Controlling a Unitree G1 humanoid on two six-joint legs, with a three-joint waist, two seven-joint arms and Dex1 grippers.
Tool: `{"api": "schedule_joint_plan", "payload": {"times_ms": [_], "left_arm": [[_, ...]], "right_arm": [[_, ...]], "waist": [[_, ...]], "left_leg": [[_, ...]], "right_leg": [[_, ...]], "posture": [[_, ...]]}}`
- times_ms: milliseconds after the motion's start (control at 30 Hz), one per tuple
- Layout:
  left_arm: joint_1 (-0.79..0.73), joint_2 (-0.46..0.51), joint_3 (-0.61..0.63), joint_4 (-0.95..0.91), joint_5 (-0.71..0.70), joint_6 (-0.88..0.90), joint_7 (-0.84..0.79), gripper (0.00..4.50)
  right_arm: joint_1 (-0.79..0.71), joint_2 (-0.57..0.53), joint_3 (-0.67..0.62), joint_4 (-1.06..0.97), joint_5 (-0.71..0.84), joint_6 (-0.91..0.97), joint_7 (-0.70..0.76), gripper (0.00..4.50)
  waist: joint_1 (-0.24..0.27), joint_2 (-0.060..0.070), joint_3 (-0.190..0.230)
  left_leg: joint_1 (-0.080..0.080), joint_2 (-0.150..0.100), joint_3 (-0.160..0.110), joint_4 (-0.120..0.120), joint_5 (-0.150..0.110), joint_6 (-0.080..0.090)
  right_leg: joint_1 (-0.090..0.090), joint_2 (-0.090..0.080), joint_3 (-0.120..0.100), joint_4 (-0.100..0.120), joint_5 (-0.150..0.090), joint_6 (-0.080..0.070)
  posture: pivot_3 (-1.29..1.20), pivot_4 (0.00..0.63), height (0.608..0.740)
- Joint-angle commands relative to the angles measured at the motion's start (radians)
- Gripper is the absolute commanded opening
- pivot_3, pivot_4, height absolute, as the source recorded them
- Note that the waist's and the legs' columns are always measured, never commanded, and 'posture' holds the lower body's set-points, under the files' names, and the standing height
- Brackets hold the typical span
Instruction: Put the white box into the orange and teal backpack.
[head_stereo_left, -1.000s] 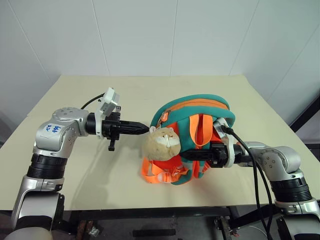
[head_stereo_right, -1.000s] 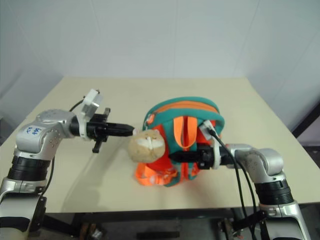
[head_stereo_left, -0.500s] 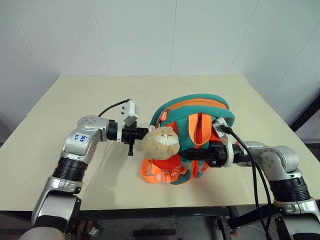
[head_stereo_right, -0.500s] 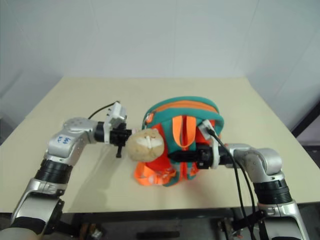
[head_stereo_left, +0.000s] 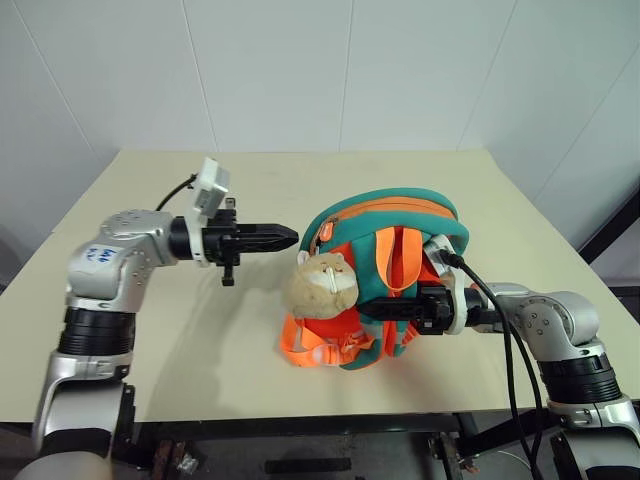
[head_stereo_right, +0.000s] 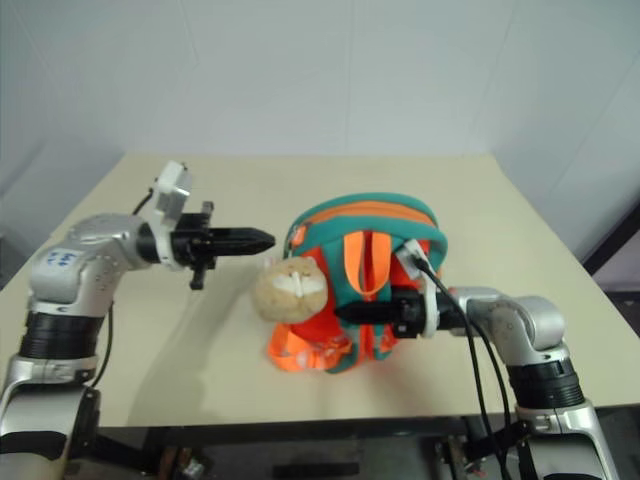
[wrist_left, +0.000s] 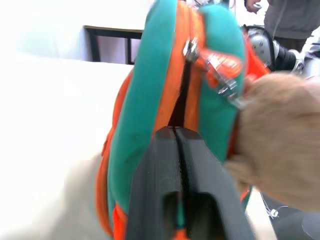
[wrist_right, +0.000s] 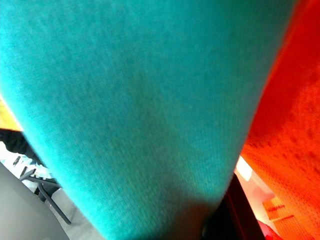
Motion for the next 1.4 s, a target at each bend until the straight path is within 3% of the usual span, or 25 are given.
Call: {"api": "schedule_joint_plan", "payload": {"times_ms": [33, 333, 933, 1233, 1400], "left_arm": [[0.026, 0.057, 0.061, -0.081, -0.096, 0.114, -0.008, 1.53], [0.113, 0.114, 0.103, -0.211, -0.266, 0.338, 0.046, 4.46], [0.126, 0.010, 0.100, -0.316, -0.484, 0.489, 0.226, 4.49], [0.128, -0.034, -0.069, -0.293, -0.294, 0.333, 0.247, 4.49], [0.118, -0.079, -0.088, -0.283, -0.278, 0.307, 0.256, 4.49]], "right_arm": [[-0.007, -0.004, -0.011, -0.007, 0.007, -0.014, 0.014, 0.07], [-0.030, 0.006, 0.012, 0.026, -0.017, -0.034, 0.040, 0.07], [-0.019, 0.023, 0.013, 0.021, -0.029, -0.046, 0.043, 0.07], [-0.020, 0.035, 0.011, 0.019, -0.031, -0.049, 0.043, 0.07], [-0.018, 0.034, 0.005, 0.015, -0.030, -0.047, 0.041, 0.07]], "waist": [[0.000, 0.000, 0.000], [0.001, 0.000, 0.000], [-0.001, 0.000, 0.000], [0.001, 0.000, 0.000], [0.000, 0.000, 0.000]], "left_leg": [[0.000, 0.000, 0.000, 0.000, 0.000, 0.000], [0.000, 0.000, 0.000, 0.000, -0.001, 0.000], [0.000, 0.000, 0.000, 0.000, -0.001, -0.001], [0.000, 0.000, 0.000, 0.000, -0.001, -0.001], [0.000, 0.000, 0.000, 0.000, -0.001, -0.001]], "right_leg": [[0.000, 0.000, 0.000, 0.000, 0.000, 0.000], [0.000, 0.000, 0.000, 0.000, 0.000, -0.001], [0.000, 0.000, 0.000, 0.000, 0.000, -0.001], [0.000, 0.000, 0.000, 0.000, 0.000, -0.001], [0.000, 0.000, 0.000, -0.001, 0.000, -0.001]], "posture": [[0.00, 0.150, 0.740], [0.00, 0.150, 0.740], [0.00, 0.150, 0.740], [0.00, 0.150, 0.740], [0.00, 0.150, 0.740]]}}
